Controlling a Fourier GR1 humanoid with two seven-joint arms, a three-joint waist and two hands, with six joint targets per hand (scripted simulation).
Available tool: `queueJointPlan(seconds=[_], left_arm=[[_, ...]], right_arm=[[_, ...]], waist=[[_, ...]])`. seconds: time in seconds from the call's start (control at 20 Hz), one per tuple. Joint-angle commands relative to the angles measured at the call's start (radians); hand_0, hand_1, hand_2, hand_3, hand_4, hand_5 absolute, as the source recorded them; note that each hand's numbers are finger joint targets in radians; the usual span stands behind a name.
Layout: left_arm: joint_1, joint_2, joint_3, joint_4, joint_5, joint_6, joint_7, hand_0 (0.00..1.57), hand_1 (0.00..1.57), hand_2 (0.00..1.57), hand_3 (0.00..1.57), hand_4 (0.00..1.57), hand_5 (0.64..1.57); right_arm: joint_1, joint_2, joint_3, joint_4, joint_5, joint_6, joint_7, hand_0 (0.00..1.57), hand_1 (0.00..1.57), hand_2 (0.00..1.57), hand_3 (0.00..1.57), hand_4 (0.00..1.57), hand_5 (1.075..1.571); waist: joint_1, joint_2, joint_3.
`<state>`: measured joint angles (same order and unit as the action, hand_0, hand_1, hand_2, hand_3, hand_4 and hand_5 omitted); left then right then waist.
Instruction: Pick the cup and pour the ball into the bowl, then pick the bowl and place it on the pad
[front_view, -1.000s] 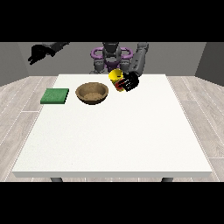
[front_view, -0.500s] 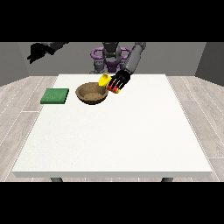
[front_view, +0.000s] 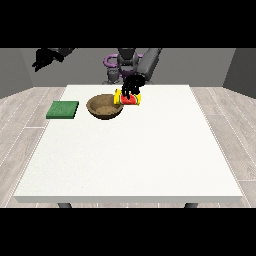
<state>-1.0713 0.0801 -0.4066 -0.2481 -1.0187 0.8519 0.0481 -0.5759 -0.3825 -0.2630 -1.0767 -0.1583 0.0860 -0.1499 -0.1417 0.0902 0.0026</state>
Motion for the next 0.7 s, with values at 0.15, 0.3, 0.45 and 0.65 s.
queueJointPlan(seconds=[0.15,0.3,0.45,0.65], left_arm=[[-0.006,-0.078,-0.207,0.040,-0.233,-0.069,0.246,1.52,1.52,1.57,1.57,1.25,1.433],[-0.024,-0.079,-0.288,0.048,-0.325,-0.132,0.317,1.51,1.51,1.57,1.57,1.45,1.240],[-0.034,-0.079,-0.334,0.054,-0.392,-0.184,0.327,1.52,1.52,1.57,1.57,1.51,1.173],[-0.043,-0.080,-0.406,-0.040,-0.460,-0.326,0.404,1.53,1.53,1.57,1.57,1.49,1.183]], right_arm=[[-0.064,0.040,0.039,0.056,0.020,-0.007,0.011,0.00,0.00,0.35,0.60,0.57,1.566],[-0.122,0.033,0.035,0.060,0.018,-0.010,0.017,0.00,0.00,0.35,0.62,0.57,1.566],[-0.082,0.071,0.050,0.060,0.042,-0.045,-0.030,0.00,0.00,0.34,0.62,0.58,1.566],[-0.102,0.036,0.028,0.125,0.023,0.005,-0.038,0.00,0.00,0.34,0.61,0.57,1.565]], waist=[[-0.039,-0.008,-0.0014],[-0.075,0.028,-0.0016],[-0.045,0.013,-0.0020],[-0.061,0.008,-0.0018]])
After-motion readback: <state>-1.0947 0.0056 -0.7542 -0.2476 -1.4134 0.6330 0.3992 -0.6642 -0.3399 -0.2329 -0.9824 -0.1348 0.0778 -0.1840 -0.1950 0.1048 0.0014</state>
